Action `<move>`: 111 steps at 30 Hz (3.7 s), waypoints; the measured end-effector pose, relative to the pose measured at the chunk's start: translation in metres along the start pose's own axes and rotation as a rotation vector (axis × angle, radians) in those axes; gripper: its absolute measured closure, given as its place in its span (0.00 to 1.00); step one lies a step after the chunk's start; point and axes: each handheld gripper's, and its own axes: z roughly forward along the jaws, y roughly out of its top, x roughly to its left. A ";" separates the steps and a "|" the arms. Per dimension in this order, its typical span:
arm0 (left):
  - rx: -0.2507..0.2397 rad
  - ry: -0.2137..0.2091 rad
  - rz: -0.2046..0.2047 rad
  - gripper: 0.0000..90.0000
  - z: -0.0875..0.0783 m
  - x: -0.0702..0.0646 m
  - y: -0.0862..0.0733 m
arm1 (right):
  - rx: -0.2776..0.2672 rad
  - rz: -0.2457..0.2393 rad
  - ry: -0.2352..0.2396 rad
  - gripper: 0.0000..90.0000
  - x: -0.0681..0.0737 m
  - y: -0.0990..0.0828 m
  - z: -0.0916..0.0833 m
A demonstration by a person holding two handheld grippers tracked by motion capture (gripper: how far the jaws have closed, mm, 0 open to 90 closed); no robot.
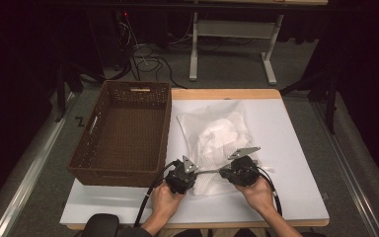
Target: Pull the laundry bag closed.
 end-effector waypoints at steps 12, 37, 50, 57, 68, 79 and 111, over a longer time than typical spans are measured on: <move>0.000 0.001 0.004 0.94 0.000 0.000 0.000 | -0.005 -0.006 -0.013 0.98 -0.005 -0.003 -0.006; -0.001 0.004 0.004 0.94 0.000 -0.001 0.000 | -0.010 0.002 -0.026 0.98 -0.007 -0.007 -0.013; -0.003 0.004 0.006 0.94 0.000 -0.001 -0.001 | -0.022 0.009 -0.028 0.98 -0.012 -0.011 -0.020; -0.003 0.004 0.007 0.94 0.000 -0.001 -0.001 | -0.031 0.007 -0.035 0.98 -0.014 -0.013 -0.022; -0.005 0.007 0.015 0.94 0.000 -0.001 -0.001 | -0.029 0.010 -0.034 0.98 -0.014 -0.014 -0.024; -0.005 0.005 0.016 0.94 0.000 -0.001 -0.001 | -0.037 0.007 -0.033 0.98 -0.015 -0.015 -0.025; -0.006 0.003 0.021 0.95 0.000 -0.001 -0.001 | -0.068 0.007 -0.041 0.98 -0.020 -0.024 -0.040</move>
